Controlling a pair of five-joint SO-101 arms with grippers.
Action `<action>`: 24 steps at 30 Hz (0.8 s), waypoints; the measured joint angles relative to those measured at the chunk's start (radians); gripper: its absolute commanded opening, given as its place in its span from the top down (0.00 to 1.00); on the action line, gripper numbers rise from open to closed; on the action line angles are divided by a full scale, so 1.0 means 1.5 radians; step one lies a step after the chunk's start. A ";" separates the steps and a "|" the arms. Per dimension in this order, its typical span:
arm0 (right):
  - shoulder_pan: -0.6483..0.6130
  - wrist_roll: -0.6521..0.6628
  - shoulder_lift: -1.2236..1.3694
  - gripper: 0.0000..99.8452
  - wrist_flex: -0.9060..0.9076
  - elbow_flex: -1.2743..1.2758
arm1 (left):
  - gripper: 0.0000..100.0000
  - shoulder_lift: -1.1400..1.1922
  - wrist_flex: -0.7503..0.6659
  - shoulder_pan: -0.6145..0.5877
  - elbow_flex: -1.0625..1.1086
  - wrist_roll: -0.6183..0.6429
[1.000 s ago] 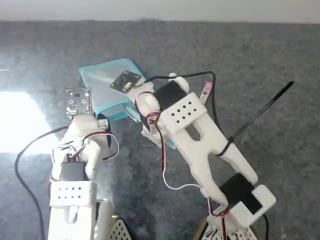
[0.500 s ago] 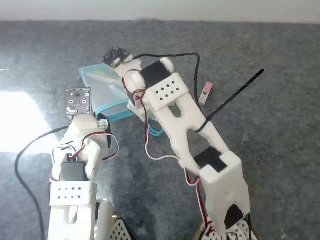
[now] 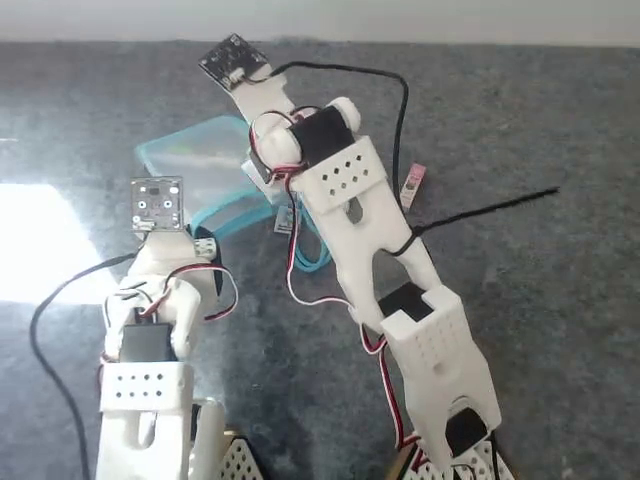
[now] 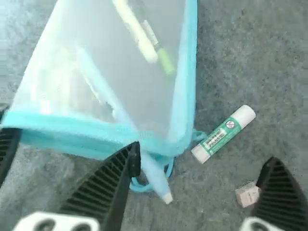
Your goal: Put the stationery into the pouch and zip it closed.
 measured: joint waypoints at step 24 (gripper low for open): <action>0.244 0.000 -0.528 0.66 -0.074 0.610 | 0.99 0.001 0.267 0.055 -0.387 0.047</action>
